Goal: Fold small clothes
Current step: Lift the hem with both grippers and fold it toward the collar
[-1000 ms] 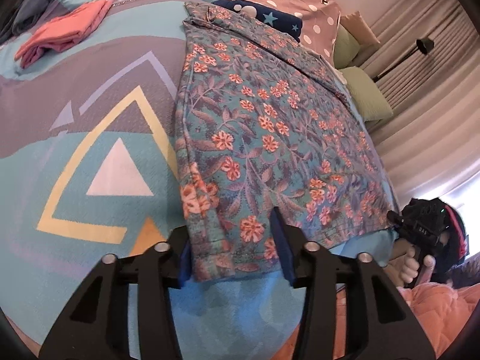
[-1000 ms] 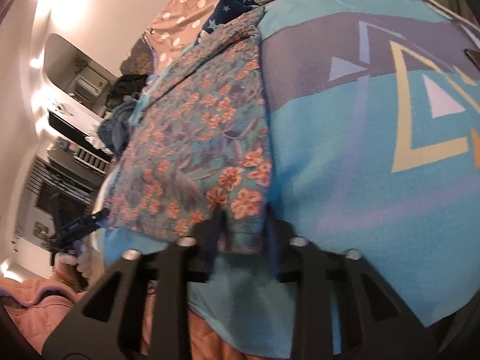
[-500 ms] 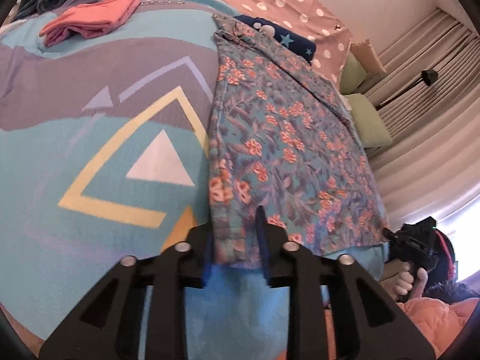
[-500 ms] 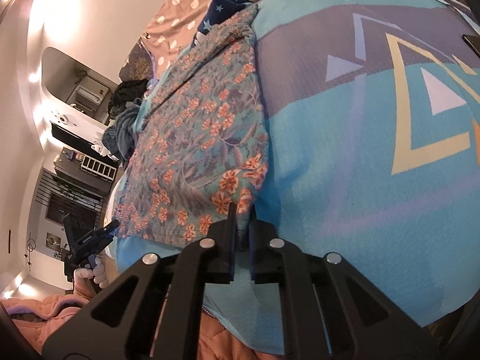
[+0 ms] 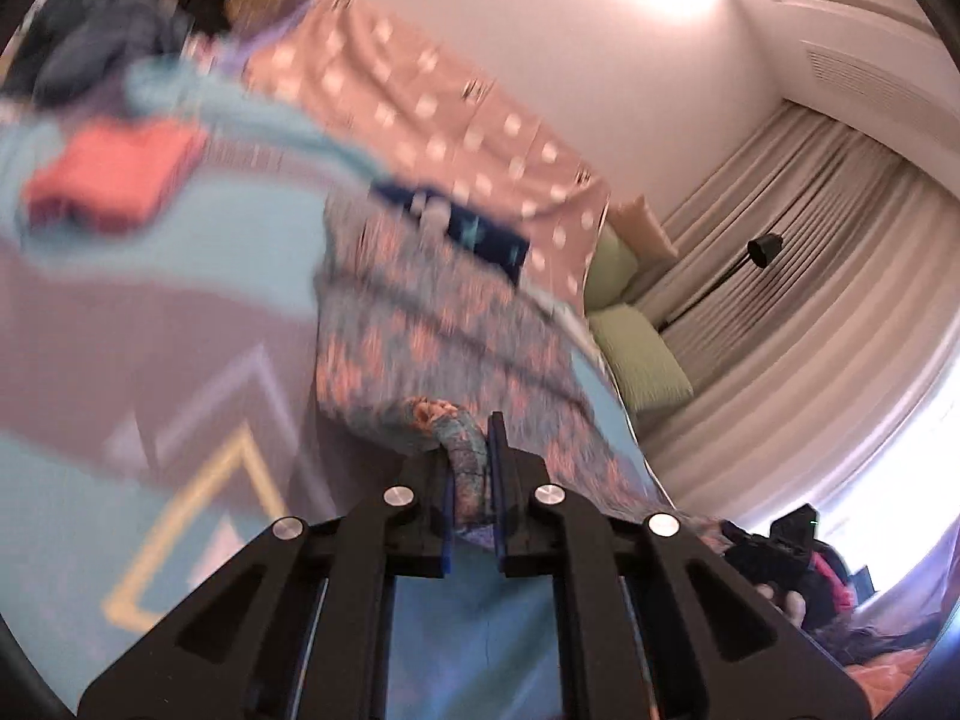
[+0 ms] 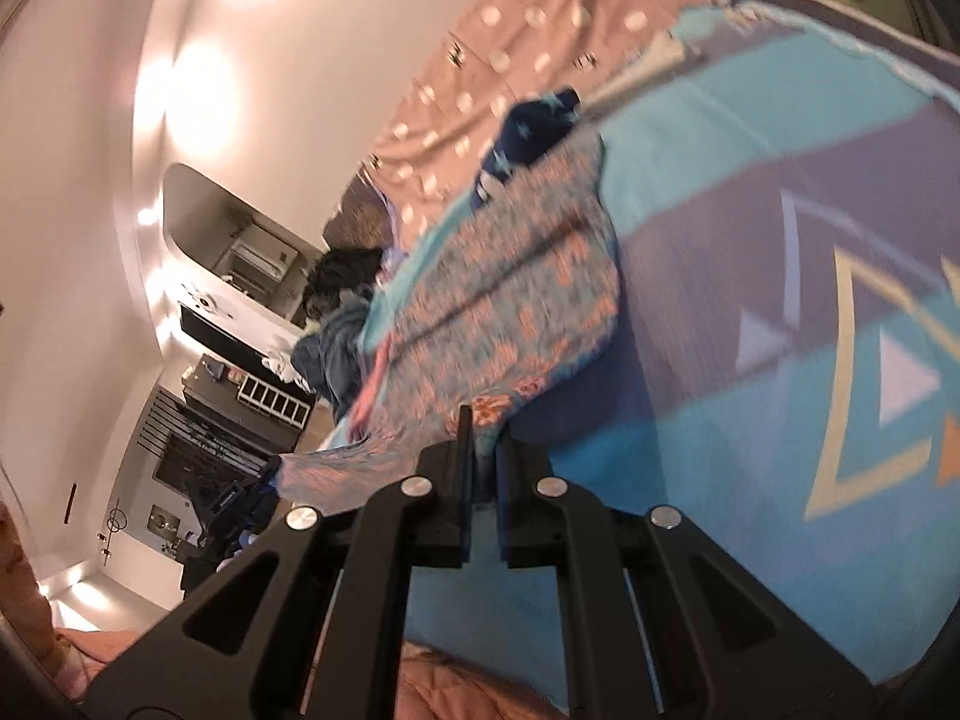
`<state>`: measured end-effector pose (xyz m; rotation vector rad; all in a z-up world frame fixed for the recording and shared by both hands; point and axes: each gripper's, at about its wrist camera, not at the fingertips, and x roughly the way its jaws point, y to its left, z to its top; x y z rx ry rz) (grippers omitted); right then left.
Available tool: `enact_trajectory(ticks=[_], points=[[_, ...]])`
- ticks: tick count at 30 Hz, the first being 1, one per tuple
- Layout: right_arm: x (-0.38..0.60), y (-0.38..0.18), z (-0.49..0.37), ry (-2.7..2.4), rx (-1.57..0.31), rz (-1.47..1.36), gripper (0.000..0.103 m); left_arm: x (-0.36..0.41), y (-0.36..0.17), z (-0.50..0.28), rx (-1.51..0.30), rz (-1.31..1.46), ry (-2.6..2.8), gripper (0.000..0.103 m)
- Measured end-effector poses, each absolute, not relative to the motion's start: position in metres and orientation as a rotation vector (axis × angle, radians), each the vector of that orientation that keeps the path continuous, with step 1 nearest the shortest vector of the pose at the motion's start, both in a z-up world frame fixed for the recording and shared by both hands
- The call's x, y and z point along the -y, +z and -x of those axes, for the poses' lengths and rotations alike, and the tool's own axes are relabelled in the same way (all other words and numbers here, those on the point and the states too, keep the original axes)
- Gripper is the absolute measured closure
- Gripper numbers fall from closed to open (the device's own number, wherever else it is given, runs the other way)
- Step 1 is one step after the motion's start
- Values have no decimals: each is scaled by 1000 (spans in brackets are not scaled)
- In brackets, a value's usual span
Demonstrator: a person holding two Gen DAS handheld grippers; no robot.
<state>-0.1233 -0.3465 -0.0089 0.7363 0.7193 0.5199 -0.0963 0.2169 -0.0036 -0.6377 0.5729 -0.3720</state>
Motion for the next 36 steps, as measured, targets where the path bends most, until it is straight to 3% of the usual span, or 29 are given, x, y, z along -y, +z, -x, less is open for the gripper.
enact_trajectory(ticks=[5, 12, 22, 36], points=[[348, 17, 119, 530, -650, -691, 97, -206, 34, 99, -463, 594, -413, 94], [347, 40, 74, 532, -593, -664, 97, -205, 46, 79, -441, 610, -412, 94], [326, 76, -1, 495, -538, -543, 97, -217, 69, 8, -426, 573, -382, 94], [323, 64, -153, 409, -597, -512, 97, -210, 74, -129, -507, 470, -337, 94]])
